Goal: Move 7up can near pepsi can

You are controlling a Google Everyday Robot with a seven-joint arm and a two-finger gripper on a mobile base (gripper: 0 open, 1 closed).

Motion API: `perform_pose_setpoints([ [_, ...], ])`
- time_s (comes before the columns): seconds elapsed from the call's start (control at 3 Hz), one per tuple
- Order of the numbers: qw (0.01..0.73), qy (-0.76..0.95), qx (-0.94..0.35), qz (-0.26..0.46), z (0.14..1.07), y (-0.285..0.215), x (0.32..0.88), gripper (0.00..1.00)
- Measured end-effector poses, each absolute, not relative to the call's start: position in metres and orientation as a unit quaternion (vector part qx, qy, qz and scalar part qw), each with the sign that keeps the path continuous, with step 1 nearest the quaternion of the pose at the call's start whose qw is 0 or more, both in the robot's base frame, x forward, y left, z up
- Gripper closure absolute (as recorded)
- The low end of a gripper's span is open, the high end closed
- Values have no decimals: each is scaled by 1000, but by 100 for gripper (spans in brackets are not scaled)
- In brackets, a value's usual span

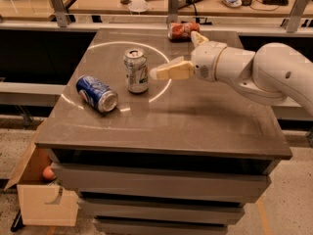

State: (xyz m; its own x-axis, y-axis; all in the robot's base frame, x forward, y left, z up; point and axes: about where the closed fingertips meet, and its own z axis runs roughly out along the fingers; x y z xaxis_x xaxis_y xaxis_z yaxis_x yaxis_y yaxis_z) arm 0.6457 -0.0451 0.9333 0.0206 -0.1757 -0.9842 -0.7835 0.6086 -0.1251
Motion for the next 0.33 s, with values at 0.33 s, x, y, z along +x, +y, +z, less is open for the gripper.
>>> perform_pose_setpoints([
  [0.33,615,657,-362,242,933,-51,645,0],
])
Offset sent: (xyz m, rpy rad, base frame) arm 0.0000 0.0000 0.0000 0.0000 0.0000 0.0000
